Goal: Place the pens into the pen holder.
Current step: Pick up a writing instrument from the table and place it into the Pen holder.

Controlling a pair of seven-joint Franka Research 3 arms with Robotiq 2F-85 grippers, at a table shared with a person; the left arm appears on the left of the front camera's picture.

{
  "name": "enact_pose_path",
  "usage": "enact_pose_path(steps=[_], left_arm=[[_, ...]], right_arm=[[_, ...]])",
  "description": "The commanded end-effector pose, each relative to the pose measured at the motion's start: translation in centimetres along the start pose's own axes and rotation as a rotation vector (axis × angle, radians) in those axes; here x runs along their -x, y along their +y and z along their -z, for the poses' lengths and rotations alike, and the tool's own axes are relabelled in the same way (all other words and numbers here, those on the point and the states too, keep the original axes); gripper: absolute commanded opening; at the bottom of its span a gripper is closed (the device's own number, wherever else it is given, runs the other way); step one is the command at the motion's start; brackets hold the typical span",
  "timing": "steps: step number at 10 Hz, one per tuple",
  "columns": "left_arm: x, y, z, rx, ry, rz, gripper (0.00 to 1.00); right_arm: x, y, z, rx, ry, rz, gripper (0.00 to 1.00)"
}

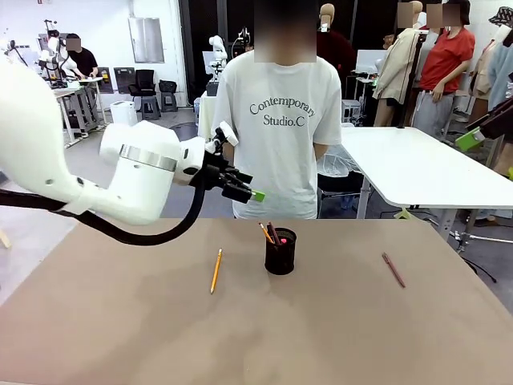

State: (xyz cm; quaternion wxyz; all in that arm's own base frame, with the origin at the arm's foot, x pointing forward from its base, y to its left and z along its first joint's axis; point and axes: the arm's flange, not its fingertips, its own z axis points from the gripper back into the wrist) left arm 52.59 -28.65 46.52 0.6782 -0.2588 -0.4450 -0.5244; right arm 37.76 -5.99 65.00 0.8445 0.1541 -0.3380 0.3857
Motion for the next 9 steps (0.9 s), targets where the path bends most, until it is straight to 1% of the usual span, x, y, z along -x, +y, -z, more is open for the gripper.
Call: enact_pose_path(steps=[1, 2, 4, 5, 6, 7, 8, 9], left_arm=[[-2.2, -1.0, -2.4, 0.021, 0.147, -0.109, 1.0], [-3.4, -1.6, -3.6, -0.02, 0.23, -0.19, 1.0], [-4.0, -2.1, -4.9, -0.019, 0.357, -0.304, 1.0], [-3.4, -1.8, -5.0, -0.045, 0.421, -0.334, 1.0], [-2.3, -1.6, -4.6, -0.086, 0.526, -0.375, 1.0], [-0.6, -1.3, -3.7, -0.09, 0.648, -0.386, 1.0], [0.9, -0.7, -2.2, -0.117, 0.742, -0.379, 1.0], [2.5, -0.2, -1.0, -0.121, 0.767, -0.4, 1.0]], right_arm=[[-0.1, 0.0, -0.1, -0.001, -0.005, -0.003, 1.0], [-0.1, 0.0, -0.1, -0.001, -0.005, -0.003, 1.0], [-0.1, 0.0, -0.1, -0.001, -0.005, -0.003, 1.0], [-0.1, 0.0, -0.1, -0.001, -0.005, -0.003, 1.0], [-0.1, 0.0, -0.1, -0.001, -0.005, -0.003, 1.0], [-0.1, 0.0, -0.1, -0.001, -0.005, -0.003, 1.0], [-0.1, 0.0, -0.1, -0.001, -0.005, -0.003, 1.0], [-0.1, 0.0, -0.1, -0.001, -0.005, -0.003, 1.0]])
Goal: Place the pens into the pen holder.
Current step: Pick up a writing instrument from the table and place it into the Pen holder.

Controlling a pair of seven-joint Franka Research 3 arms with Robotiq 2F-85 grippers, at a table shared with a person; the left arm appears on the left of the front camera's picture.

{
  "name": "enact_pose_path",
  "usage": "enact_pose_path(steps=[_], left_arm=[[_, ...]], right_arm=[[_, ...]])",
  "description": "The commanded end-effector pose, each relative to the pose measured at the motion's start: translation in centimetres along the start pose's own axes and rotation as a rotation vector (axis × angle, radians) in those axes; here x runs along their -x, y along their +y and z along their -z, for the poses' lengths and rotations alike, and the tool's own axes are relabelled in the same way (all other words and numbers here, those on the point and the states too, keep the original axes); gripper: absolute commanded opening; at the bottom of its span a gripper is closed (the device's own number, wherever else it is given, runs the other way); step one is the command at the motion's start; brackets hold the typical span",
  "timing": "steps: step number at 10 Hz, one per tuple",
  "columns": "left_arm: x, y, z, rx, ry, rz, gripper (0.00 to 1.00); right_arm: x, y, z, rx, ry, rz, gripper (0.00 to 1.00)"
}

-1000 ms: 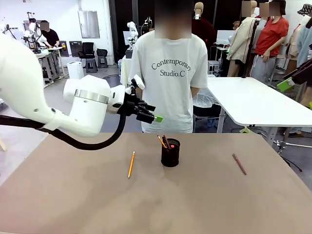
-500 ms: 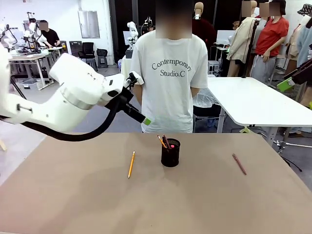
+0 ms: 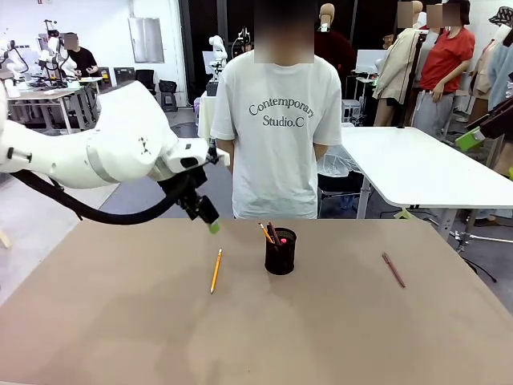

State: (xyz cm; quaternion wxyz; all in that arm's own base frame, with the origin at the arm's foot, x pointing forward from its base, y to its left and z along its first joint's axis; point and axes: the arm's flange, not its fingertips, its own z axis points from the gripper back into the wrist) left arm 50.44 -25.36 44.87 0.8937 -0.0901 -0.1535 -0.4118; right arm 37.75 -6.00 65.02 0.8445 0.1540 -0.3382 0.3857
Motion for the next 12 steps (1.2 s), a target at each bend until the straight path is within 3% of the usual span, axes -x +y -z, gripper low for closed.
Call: enact_pose_path(steps=[1, 2, 3, 11, 12], left_arm=[[-1.8, 0.6, 2.3, 0.002, 0.062, -0.018, 1.0], [-1.9, 0.8, 3.7, 0.036, 0.012, -0.052, 1.0], [-0.1, 0.4, 1.9, -0.003, 0.044, -0.006, 1.0], [-0.9, 0.4, 2.0, 0.0, 0.038, -0.013, 1.0], [-1.5, 0.6, 3.4, 0.001, 0.081, -0.095, 1.0]], right_arm=[[-0.1, 0.0, -0.1, -0.002, -0.004, -0.003, 1.0], [-0.1, 0.0, -0.1, -0.002, -0.004, -0.003, 1.0], [-0.1, 0.0, -0.1, -0.002, -0.004, -0.003, 1.0], [-0.1, 0.0, -0.1, -0.002, -0.004, -0.003, 1.0], [-0.1, 0.0, -0.1, -0.002, -0.004, -0.003, 1.0]])
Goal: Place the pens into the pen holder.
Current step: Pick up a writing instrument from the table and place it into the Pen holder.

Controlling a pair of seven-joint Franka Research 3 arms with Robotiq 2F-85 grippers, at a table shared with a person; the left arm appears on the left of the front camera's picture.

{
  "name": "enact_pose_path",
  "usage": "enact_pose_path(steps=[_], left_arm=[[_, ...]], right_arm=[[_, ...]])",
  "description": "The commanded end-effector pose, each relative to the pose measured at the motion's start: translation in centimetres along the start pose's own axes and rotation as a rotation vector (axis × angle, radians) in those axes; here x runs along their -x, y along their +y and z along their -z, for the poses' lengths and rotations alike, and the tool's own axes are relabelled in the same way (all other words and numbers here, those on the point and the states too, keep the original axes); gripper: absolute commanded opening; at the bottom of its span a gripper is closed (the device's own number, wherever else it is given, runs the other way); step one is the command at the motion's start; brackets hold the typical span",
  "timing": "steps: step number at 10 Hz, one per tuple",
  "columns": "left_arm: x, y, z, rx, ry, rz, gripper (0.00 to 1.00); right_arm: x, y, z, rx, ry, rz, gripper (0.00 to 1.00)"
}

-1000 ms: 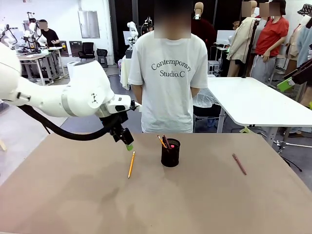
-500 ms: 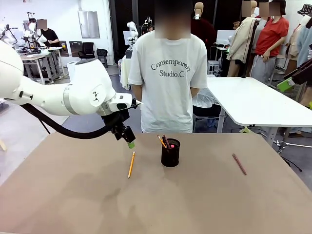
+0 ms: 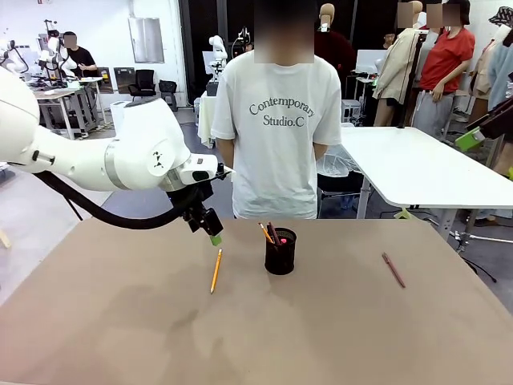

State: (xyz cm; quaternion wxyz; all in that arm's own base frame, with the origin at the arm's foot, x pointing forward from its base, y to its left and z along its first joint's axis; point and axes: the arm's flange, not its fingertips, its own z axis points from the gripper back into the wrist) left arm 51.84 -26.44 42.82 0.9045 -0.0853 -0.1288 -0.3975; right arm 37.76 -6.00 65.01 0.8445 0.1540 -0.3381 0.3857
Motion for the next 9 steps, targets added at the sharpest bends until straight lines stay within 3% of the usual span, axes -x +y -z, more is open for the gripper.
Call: enact_pose_path(steps=[1, 3, 8, 9], left_arm=[[-1.0, 0.6, 1.9, -0.043, 0.084, -0.11, 1.0], [-1.6, 1.6, 4.1, -0.085, 0.129, -0.23, 1.0], [-5.5, 3.4, 9.3, -0.238, 0.113, -0.528, 1.0], [-5.8, 4.0, 10.0, -0.238, 0.115, -0.514, 1.0]], right_arm=[[-0.1, 0.0, -0.1, -0.002, -0.004, -0.003, 1.0], [-0.1, 0.0, -0.1, -0.002, -0.004, -0.003, 1.0], [-0.1, 0.0, -0.1, -0.002, -0.004, -0.003, 1.0], [-0.1, 0.0, -0.1, -0.002, -0.004, -0.003, 1.0]])
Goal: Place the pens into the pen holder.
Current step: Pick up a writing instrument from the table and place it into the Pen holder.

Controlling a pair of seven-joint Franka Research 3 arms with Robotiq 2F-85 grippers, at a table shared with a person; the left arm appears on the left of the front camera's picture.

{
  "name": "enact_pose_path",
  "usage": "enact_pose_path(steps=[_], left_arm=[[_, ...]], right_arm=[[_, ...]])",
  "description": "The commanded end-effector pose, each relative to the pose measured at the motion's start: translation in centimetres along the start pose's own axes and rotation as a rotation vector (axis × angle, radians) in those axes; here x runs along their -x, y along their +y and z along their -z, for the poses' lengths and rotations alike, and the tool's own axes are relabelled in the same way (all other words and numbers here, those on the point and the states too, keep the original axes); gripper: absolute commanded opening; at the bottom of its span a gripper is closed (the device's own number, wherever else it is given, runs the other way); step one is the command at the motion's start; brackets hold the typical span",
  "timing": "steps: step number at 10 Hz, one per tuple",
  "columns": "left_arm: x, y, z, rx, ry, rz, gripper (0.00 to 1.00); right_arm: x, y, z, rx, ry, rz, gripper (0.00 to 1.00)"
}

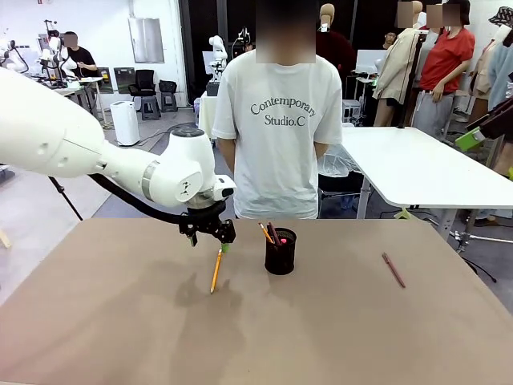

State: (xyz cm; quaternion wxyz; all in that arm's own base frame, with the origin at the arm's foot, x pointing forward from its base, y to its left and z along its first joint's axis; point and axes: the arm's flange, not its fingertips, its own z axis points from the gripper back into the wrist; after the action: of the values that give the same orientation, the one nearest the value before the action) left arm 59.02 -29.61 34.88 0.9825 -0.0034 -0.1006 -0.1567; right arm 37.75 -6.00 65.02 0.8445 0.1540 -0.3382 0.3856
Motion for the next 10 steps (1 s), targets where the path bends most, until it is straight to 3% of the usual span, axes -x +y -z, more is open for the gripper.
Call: enact_pose_path(steps=[1, 6, 8, 10], left_arm=[[-1.8, -0.2, 0.7, -0.044, 0.003, -0.065, 1.0], [-1.4, -0.3, 1.3, -0.007, -0.001, -0.039, 1.0], [-2.2, -0.1, 2.6, 0.018, 0.05, -0.151, 1.0], [-2.9, 0.3, 3.3, -0.01, 0.05, -0.182, 1.0]], right_arm=[[-0.1, 0.0, -0.1, -0.002, -0.004, -0.003, 1.0], [-0.1, 0.0, -0.1, -0.002, -0.004, -0.003, 1.0], [-0.1, 0.0, -0.1, -0.002, -0.004, -0.003, 1.0], [-0.1, 0.0, -0.1, -0.002, -0.004, -0.003, 1.0]])
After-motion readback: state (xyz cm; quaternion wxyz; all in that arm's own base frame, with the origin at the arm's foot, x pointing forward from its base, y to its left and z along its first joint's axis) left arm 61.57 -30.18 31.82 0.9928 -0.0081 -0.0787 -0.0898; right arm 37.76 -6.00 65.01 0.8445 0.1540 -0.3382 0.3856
